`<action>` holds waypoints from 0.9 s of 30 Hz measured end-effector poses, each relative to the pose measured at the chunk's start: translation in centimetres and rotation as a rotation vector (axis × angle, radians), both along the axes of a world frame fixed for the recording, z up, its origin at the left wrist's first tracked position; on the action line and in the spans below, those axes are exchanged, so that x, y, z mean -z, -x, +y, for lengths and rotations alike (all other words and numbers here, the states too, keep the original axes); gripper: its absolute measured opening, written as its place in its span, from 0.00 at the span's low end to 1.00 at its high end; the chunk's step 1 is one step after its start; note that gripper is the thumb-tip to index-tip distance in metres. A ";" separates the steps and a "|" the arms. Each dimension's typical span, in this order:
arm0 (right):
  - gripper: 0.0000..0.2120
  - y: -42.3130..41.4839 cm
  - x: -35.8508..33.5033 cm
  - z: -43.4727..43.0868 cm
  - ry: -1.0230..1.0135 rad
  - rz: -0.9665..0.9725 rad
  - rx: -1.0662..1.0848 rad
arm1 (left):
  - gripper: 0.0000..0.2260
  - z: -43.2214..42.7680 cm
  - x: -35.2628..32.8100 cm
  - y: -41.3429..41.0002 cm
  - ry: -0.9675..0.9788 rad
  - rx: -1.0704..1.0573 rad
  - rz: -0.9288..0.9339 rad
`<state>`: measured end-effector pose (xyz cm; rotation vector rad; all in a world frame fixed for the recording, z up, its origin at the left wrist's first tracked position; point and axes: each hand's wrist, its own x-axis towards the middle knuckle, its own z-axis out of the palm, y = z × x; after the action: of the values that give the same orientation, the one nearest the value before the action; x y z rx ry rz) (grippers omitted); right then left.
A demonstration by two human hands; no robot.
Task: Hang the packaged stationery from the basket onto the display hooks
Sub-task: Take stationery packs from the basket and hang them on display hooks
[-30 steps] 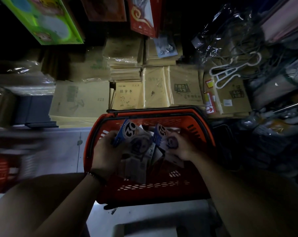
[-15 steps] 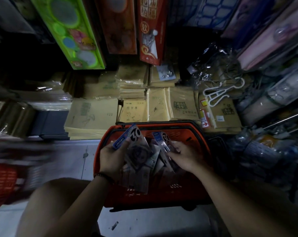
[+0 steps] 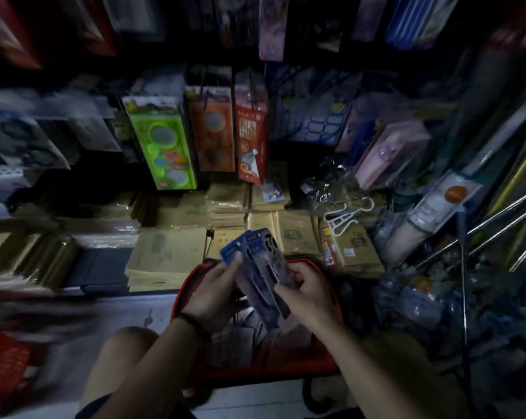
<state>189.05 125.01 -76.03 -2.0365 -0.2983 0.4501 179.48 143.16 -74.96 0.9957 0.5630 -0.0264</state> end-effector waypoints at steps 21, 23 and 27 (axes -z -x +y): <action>0.30 -3.2 -26.6 -1.3 -0.132 -0.723 0.096 | 0.17 -3.4 -27.8 -5.2 -0.366 -0.114 -0.543; 0.30 -4.3 -28.8 -1.5 -0.160 -0.757 0.097 | 0.17 -3.4 -30.2 -6.3 -0.382 -0.116 -0.578; 0.33 -6.9 -33.6 -1.9 -0.247 -0.799 0.098 | 0.15 -3.2 -35.0 -8.8 -0.412 -0.139 -0.631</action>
<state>195.94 123.13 -42.41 -1.8883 -0.6890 -0.4676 188.25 139.95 -39.93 1.2847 0.0496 0.5294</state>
